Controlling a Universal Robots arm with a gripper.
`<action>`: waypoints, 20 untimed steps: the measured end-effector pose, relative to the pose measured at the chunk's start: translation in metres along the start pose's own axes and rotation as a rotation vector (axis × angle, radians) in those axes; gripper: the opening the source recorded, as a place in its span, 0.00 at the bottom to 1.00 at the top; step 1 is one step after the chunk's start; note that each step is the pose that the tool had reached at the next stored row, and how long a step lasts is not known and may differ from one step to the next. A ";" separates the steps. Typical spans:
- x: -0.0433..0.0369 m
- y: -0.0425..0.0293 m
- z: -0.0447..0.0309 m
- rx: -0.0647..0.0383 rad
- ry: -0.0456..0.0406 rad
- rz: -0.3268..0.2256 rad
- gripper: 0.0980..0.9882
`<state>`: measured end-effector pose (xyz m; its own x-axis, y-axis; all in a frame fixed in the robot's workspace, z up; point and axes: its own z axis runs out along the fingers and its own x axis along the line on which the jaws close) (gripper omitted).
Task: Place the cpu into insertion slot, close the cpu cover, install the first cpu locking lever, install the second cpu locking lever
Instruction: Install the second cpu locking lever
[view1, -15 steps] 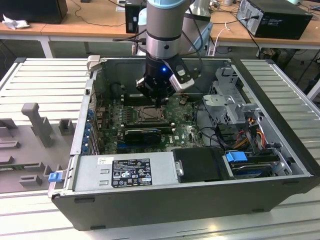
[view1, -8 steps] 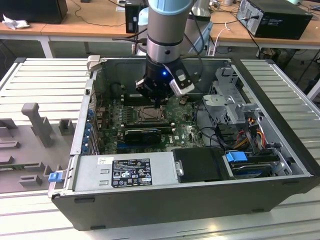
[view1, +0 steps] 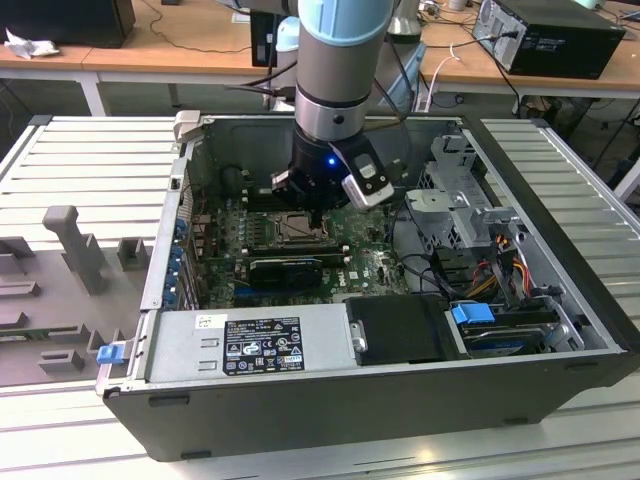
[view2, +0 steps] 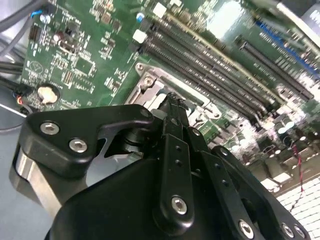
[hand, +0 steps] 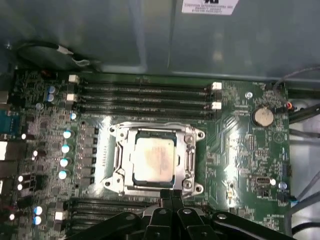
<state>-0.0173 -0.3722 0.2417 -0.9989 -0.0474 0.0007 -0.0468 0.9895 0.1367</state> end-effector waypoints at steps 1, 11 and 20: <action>0.0000 -0.0009 -0.0001 0.000 0.0000 0.000 0.01; 0.0012 -0.0190 -0.0010 -0.035 -0.0014 0.000 0.01; 0.0363 -0.0230 0.0036 -0.082 -0.0031 -0.003 0.01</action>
<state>-0.0525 -0.3961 0.2351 -0.9988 -0.0496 -0.0028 -0.0491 0.9749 0.2170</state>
